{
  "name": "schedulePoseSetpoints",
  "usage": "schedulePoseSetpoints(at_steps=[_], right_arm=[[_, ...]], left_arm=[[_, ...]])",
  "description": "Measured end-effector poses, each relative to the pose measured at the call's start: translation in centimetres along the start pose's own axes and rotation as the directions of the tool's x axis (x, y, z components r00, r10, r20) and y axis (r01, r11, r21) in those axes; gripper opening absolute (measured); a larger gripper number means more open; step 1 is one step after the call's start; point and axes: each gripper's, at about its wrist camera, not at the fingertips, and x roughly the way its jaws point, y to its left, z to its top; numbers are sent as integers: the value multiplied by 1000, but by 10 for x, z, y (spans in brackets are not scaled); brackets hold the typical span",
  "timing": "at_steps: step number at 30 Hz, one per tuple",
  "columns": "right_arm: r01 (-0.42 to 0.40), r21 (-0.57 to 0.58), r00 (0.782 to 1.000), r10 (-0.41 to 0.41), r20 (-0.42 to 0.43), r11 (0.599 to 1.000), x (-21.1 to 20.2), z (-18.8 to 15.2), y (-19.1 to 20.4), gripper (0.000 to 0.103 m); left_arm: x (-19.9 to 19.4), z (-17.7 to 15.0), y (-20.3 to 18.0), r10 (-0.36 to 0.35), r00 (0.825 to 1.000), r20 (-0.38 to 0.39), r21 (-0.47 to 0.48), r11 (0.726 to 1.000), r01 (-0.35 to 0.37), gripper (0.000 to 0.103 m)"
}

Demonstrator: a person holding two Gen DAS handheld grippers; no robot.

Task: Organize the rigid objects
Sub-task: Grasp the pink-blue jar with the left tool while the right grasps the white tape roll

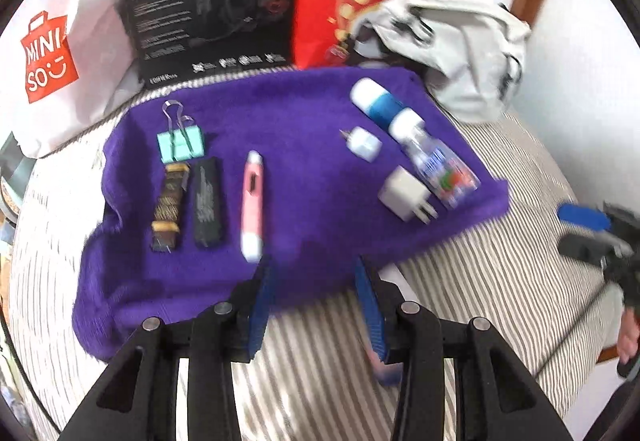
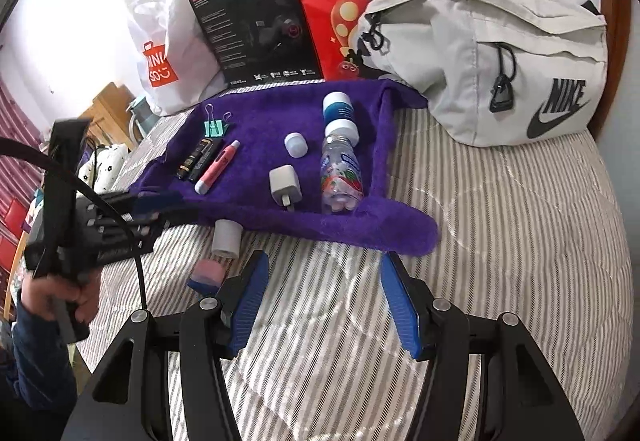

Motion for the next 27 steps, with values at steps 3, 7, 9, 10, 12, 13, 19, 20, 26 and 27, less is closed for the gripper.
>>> schedulePoseSetpoints(at_steps=[3,7,9,10,12,13,19,20,26,27], right_arm=[[14,11,1000,-14,8,1000,-8,-5,-6,58],[27,30,999,-28,23,999,-20,-12,-13,58],[34,34,999,-35,20,999,-24,-16,-14,58],[39,34,999,-39,22,999,-26,-19,-13,58],[33,32,999,-34,25,999,-29,-24,-11,58],[27,26,999,-28,28,999,-30,-28,-9,58],[9,0,1000,-9,30,1000,-36,-43,1,58],[3,0,1000,-3,31,1000,-37,-45,1,58],[0,-4,1000,0,20,1000,-37,-53,3,59],[2,-3,1000,-2,18,1000,-36,-54,2,59]], left_arm=[[-1,-13,-10,-18,1000,-13,7,1000,18,38],[3,-28,-22,-49,998,-28,-2,999,49,38],[6,-33,-29,-56,998,-34,4,998,56,38],[7,-36,-32,-57,998,-37,3,998,57,38],[11,-39,-38,-67,997,-39,-8,998,66,39],[15,-41,-40,-63,997,-41,-14,998,62,39],[19,-59,-46,57,997,-49,35,998,-55,39],[17,-62,-43,52,997,-50,22,998,-51,39],[16,-65,-40,45,999,-30,24,999,-44,39],[16,-65,-41,44,999,-25,28,999,-44,39]])
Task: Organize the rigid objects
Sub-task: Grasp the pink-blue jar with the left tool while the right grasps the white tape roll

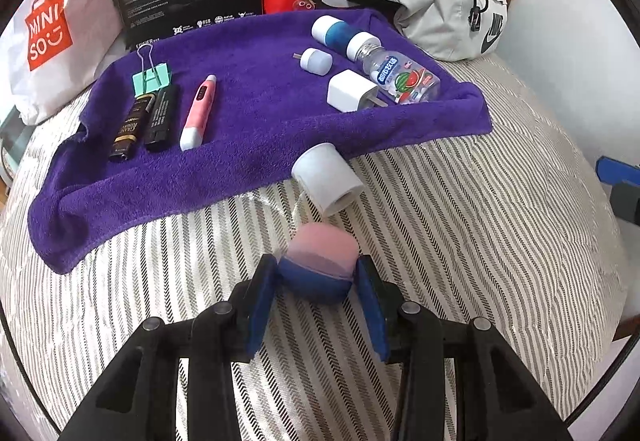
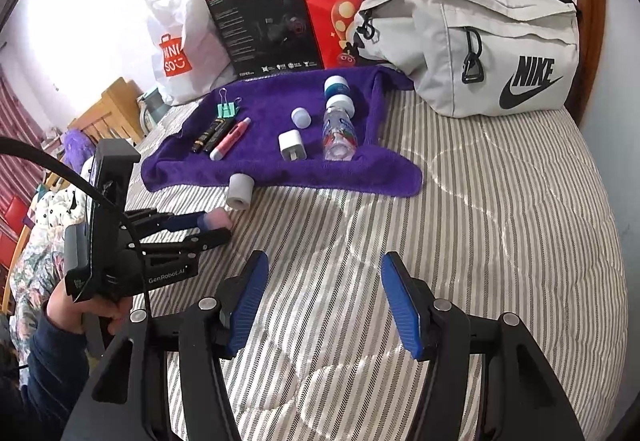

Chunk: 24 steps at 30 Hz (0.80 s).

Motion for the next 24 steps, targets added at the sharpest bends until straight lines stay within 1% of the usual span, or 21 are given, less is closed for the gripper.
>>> schedulePoseSetpoints(at_steps=[6,12,15,19,22,24], right_arm=[[12,8,1000,-12,-19,1000,5,-2,0,59],[16,-7,999,-17,-35,1000,12,1,7,59],[3,-25,999,-4,-48,1000,20,3,16,59],[-9,-54,996,5,-85,998,36,4,29,59],[-18,-75,995,11,-99,997,41,3,36,59],[-18,-82,994,9,-105,997,43,3,38,59]], left_arm=[[2,2,-5,-7,1000,15,51,999,6,39],[-6,-1,9,-64,997,35,11,998,64,37],[-14,-5,19,-55,997,45,9,998,55,37],[-14,-8,31,-71,997,38,-11,997,71,37],[-8,-10,32,-71,997,24,-2,997,71,37],[-7,-10,30,-57,998,28,11,998,57,37]])
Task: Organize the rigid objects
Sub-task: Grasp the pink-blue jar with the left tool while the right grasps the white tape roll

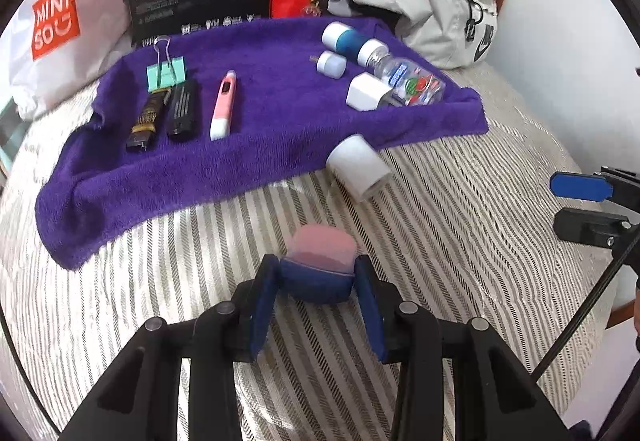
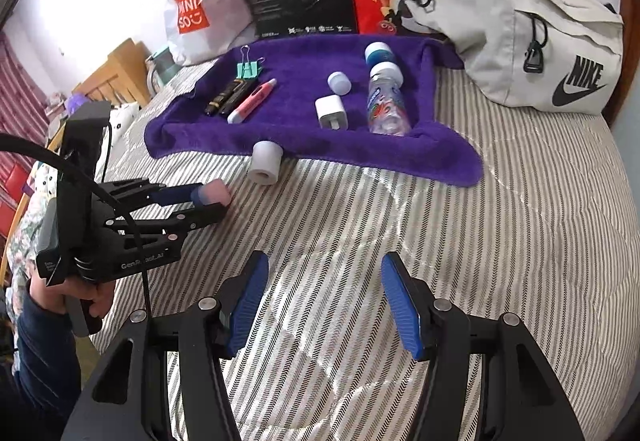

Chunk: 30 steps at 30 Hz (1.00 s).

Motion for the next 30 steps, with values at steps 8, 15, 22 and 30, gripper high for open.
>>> schedulePoseSetpoints(at_steps=[8,15,22,30], right_arm=[[9,8,1000,-9,-24,1000,6,-2,-2,59],[17,3,999,-17,-36,1000,9,-2,-2,59],[9,-2,999,-9,-31,1000,11,0,2,59],[-15,-9,1000,15,-15,1000,32,17,17,59]], left_arm=[[5,9,-7,28,1000,-5,43,999,-28,37],[10,14,-10,22,1000,1,77,997,-22,37],[7,11,-9,9,1000,5,68,998,-9,36],[-13,1,24,26,999,25,-18,1000,-26,35]])
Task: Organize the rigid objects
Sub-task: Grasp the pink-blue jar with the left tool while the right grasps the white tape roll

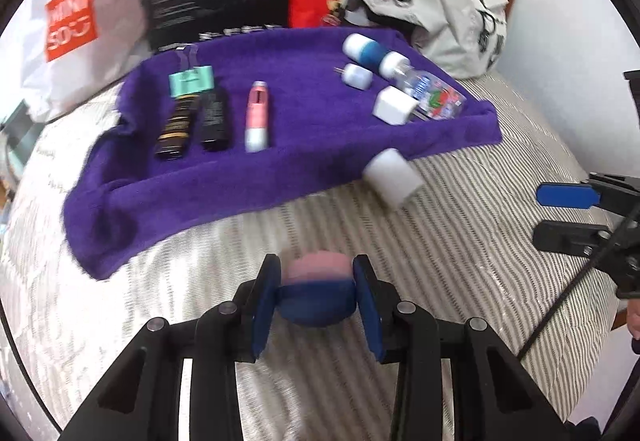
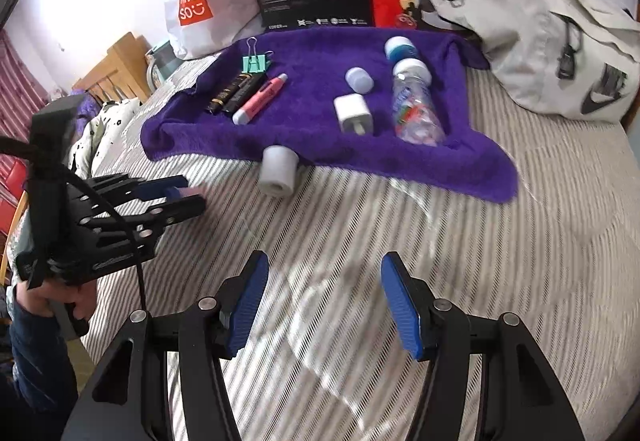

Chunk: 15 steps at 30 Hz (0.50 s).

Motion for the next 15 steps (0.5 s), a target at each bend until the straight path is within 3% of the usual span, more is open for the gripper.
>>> schedulePoseSetpoints(at_steps=[5,9,15], right_arm=[[-17,-32,1000,17,-4,999,32,25,16,59],[-9,-51,999,7,-36,999,51,36,27,59],[-11,-58,999,9,-37,998,57,40,34,59]], left_arm=[[-11,-3,23,13,1000,10,-44,999,-12,28],[-10,-7,34,-22,1000,11,-72,997,23,28],[-2,-11,34,-13,1000,1,-55,998,13,28]])
